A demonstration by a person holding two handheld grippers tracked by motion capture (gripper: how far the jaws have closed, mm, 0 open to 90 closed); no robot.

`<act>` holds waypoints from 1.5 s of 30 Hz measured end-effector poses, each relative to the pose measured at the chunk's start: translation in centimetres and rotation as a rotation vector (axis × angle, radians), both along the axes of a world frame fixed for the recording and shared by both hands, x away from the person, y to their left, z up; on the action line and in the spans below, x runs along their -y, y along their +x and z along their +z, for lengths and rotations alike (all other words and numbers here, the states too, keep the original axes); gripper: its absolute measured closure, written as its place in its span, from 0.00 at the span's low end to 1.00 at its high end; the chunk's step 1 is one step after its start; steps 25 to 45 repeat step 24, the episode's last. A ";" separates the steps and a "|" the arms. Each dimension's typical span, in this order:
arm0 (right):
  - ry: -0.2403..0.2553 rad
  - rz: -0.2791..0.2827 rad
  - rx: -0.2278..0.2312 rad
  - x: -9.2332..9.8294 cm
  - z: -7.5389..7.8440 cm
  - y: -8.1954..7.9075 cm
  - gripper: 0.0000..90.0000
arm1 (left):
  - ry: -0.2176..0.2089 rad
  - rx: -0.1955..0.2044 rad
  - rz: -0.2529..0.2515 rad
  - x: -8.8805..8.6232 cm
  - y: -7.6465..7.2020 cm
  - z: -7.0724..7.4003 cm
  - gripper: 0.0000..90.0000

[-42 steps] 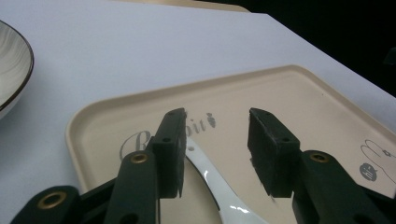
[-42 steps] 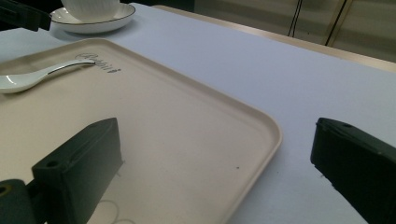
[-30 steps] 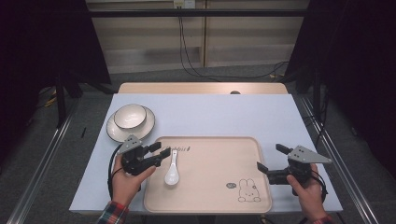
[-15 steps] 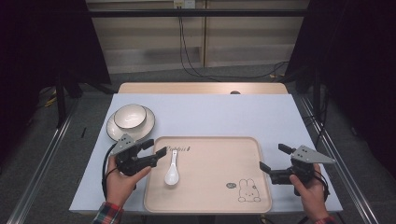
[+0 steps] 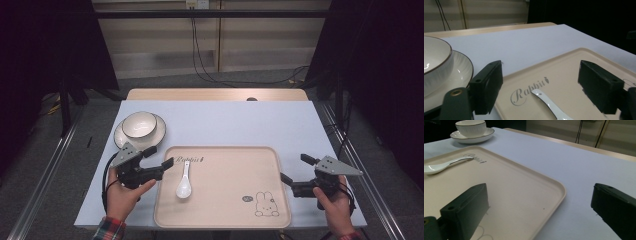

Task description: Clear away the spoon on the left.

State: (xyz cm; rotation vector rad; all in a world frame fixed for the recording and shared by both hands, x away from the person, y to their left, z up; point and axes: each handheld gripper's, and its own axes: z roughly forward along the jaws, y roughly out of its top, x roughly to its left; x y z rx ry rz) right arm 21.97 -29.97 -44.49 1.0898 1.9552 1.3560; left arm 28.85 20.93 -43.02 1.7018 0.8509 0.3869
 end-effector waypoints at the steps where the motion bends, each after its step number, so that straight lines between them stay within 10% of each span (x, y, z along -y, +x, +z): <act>1: 0.003 0.003 -0.001 0.0 0.0 0.0 0.01 | -0.003 0.002 0.003 0.0 0.0 0.0 0.20; 45: -0.006 0.000 0.001 0.5 0.0 -0.1 0.01 | -0.009 0.026 0.005 -1.3 -0.1 -0.2 0.11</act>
